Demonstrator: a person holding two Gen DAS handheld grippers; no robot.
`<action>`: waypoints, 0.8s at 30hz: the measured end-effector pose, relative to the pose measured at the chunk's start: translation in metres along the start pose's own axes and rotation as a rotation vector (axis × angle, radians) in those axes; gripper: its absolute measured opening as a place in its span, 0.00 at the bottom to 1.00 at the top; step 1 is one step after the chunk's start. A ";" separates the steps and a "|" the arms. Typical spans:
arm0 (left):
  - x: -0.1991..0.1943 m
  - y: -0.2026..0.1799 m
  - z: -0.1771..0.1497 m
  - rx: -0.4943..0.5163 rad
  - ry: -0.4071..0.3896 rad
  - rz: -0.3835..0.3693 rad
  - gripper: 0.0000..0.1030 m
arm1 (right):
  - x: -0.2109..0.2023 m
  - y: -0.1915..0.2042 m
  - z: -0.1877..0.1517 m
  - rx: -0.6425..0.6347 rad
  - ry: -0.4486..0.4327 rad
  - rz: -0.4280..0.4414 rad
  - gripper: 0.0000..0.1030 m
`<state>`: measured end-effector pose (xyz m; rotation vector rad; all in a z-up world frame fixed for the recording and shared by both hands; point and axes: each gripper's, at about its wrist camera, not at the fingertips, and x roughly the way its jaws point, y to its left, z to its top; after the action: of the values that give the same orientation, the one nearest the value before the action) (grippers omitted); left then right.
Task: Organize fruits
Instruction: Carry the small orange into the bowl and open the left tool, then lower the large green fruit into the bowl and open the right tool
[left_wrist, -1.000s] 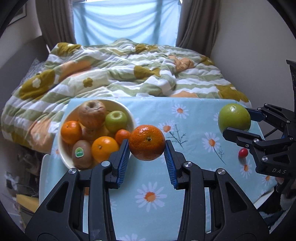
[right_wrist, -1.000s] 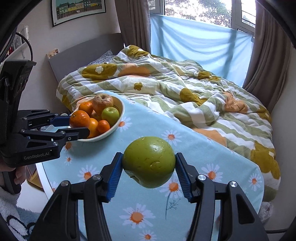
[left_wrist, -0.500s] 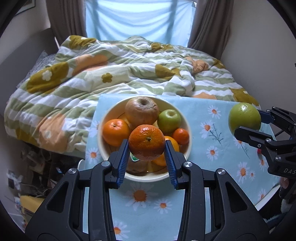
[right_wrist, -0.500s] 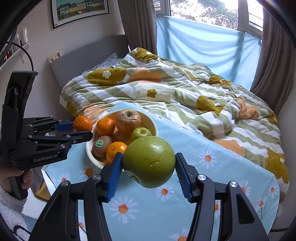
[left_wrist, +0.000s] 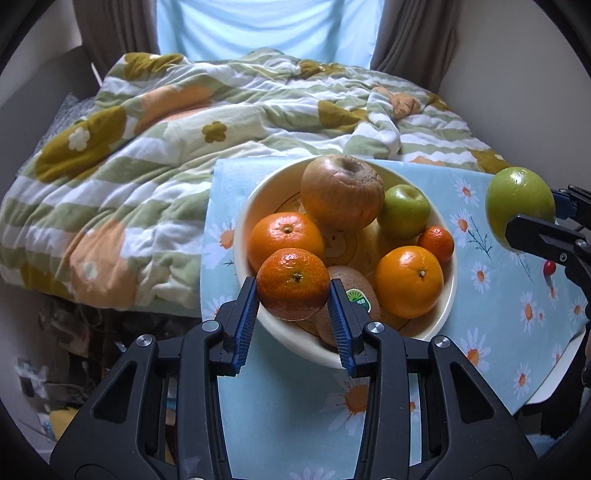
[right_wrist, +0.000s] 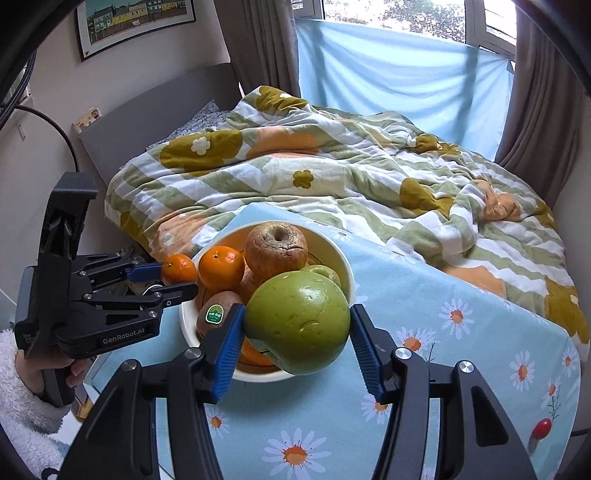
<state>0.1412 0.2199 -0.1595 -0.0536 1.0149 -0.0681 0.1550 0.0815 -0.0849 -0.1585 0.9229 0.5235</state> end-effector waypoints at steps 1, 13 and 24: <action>0.002 0.001 0.000 0.005 0.002 -0.005 0.43 | 0.001 0.001 0.001 0.004 0.001 -0.005 0.51; -0.006 0.002 0.003 0.026 -0.013 -0.044 1.00 | 0.006 0.003 0.008 0.070 0.009 -0.030 0.51; -0.028 0.007 -0.007 -0.055 -0.002 0.029 1.00 | 0.031 0.019 0.026 -0.031 0.042 0.072 0.51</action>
<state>0.1213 0.2295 -0.1400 -0.0890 1.0152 -0.0133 0.1793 0.1183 -0.0916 -0.1652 0.9640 0.6034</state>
